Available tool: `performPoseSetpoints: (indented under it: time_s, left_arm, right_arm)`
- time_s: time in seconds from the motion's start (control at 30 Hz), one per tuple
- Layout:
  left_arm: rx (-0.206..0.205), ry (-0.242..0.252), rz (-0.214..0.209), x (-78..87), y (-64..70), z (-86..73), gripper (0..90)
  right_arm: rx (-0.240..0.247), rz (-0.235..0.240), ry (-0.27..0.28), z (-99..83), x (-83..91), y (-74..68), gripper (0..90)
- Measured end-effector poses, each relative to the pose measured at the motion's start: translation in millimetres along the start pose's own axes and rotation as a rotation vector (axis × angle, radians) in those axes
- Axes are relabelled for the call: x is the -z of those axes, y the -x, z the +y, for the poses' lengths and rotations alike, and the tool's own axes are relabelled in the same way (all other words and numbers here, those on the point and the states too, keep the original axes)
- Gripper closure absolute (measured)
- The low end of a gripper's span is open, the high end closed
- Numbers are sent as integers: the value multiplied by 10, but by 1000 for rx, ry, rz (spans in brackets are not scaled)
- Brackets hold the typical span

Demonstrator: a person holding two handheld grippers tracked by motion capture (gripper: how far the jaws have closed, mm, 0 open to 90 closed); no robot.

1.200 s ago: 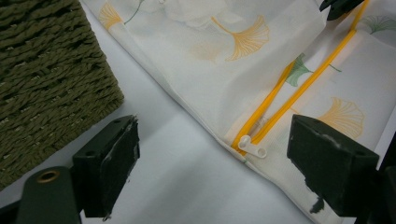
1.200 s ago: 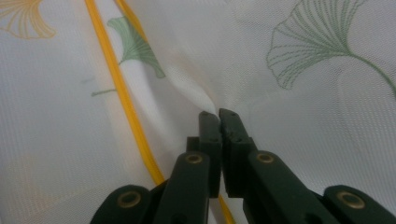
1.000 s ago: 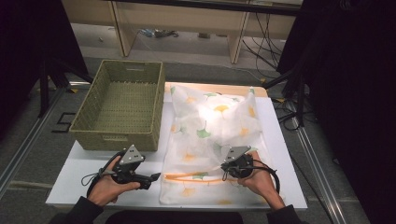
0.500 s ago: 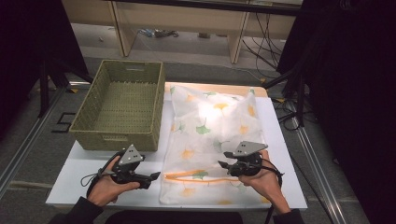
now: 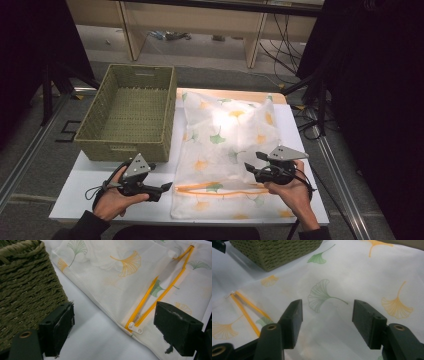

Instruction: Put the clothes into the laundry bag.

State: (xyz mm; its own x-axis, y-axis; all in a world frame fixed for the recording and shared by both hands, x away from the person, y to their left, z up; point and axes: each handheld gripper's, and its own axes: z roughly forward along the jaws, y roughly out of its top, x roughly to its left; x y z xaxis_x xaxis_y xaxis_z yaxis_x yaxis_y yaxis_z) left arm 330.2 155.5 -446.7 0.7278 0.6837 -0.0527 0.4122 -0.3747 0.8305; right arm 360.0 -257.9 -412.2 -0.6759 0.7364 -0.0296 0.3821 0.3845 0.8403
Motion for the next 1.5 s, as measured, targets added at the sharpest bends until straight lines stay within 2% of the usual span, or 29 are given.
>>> performPoseSetpoints:
  time_s: [0.07,0.17,0.2,0.23,0.27,0.3,0.47,0.5,0.57,0.6,0.67,0.7,0.8,0.83,0.9,0.93,0.97,1.0,1.03,1.07,1.1,1.13,1.2,1.27,1.3,1.33,1.4,1.43,1.5]
  left_arm:
    - [6,23,-5,-7,8,-5,164]
    - [2,25,-12,-6,17,-8,164]
    - [-10,16,-11,0,10,-10,164]
    - [-18,10,-14,5,1,-12,164]
    - [-10,18,-20,7,6,-14,164]
    - [-5,24,-16,13,14,-16,164]
    - [-13,34,-26,37,25,-18,164]
    - [-21,24,-21,49,28,-20,164]
    - [-10,43,-27,43,49,-25,164]
    - [-14,33,-25,55,55,-24,164]
    - [-18,37,-30,61,67,-26,164]
    - [-15,40,-31,64,77,-29,164]
    - [-17,39,-36,86,97,-36,164]
    - [-20,43,-40,92,102,-39,164]
    - [-17,49,-41,109,116,-47,164]
    - [-17,51,-43,119,122,-55,163]
    - [-22,42,-38,131,125,-57,164]
    - [-27,42,-39,138,126,-62,164]
    - [-23,44,-46,142,133,-68,164]
    - [-21,44,-37,152,144,-73,164]
    - [-25,42,-37,160,148,-79,163]
    - [-31,44,-41,168,151,-84,164]
    - [-25,37,-36,188,173,-100,163]
    - [-31,34,-37,203,189,-107,163]
    - [-28,31,-31,209,203,-108,163]
    - [-23,21,-21,220,217,-109,163]
    - [-18,31,-31,235,238,-122,163]
    - [-24,17,-33,251,242,-127,163]
    - [-26,8,-18,273,261,-140,163]
  right_arm:
    - [15,-20,24,-8,18,27,388]
    - [-30,-42,36,-19,67,33,375]
    - [-43,-70,58,-23,88,30,376]
    - [-38,-82,74,-20,107,46,376]
    - [-35,-84,89,-17,125,58,376]
    - [-57,-91,105,-18,139,53,377]
    - [-67,-108,127,-65,229,60,364]
    - [-68,-107,125,-84,241,56,354]
    - [-72,-109,106,-118,272,44,342]
    - [-96,-110,112,-137,281,20,333]
    - [-95,-107,106,-170,301,12,314]
    - [-78,-111,103,-186,310,15,311]
    - [-90,-108,78,-233,318,-23,300]
    - [-90,-91,84,-248,308,-25,294]
    - [-82,-100,63,-265,327,-38,284]
    - [-96,-101,63,-277,330,-60,283]
    - [-79,-104,66,-287,337,-59,278]
    - [-98,-97,58,-296,340,-84,275]
    - [-76,-93,60,-306,339,-83,271]
    - [-91,-77,56,-320,330,-113,267]
    - [-80,-53,35,-328,327,-118,266]
    - [-88,-76,34,-341,334,-152,267]
    - [-51,-69,33,-354,330,-167,264]
    - [-72,-51,17,-364,331,-224,260]
    - [-44,-33,25,-365,319,-216,254]
    - [-49,-40,15,-371,324,-241,243]
    - [-43,-30,4,-388,313,-277,236]
    - [-42,-19,-16,-394,316,-288,232]
    - [-32,-20,-21,-404,313,-305,229]
